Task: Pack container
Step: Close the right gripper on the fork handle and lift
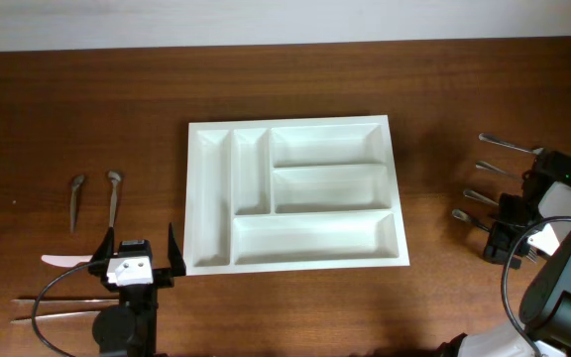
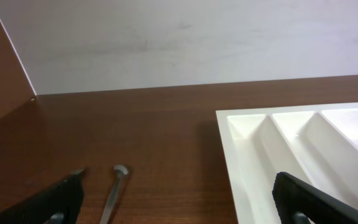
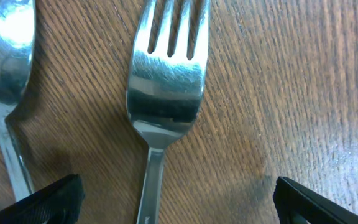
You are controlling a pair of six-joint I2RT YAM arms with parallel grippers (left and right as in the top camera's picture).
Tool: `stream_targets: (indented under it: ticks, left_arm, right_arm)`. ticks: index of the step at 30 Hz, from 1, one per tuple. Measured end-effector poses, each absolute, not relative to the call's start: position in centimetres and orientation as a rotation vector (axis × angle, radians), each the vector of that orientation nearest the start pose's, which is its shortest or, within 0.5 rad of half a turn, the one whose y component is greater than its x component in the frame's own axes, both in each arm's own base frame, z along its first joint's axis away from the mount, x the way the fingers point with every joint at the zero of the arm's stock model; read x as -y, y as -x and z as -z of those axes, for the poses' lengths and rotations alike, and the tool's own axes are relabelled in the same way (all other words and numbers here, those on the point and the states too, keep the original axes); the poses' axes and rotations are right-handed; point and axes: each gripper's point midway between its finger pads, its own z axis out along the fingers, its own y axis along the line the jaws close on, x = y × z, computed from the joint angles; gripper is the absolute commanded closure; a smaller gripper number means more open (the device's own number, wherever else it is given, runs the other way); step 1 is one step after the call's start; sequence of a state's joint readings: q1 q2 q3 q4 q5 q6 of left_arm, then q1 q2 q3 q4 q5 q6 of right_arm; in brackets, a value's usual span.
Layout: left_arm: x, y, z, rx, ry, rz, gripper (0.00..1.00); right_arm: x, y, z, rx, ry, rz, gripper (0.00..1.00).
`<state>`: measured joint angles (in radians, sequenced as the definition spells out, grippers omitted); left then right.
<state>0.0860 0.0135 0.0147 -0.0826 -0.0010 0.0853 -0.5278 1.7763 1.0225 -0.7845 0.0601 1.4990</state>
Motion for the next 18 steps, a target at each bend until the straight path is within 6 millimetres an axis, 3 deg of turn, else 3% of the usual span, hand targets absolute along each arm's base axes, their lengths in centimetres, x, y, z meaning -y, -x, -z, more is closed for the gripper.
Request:
stream_targets:
  ticks: [17,18]
  left_arm:
    - [-2.13,-24.51,-15.74,-1.654,0.001,-0.131,0.01]
    - [-2.13,-24.51,-15.74,-1.654,0.001,-0.131,0.01]
  right_arm:
    - [16.05,-25.93,0.48,1.7,2.688,-0.051,0.01]
    - [16.05,-25.94,0.47,1.7,2.689,-0.051,0.05]
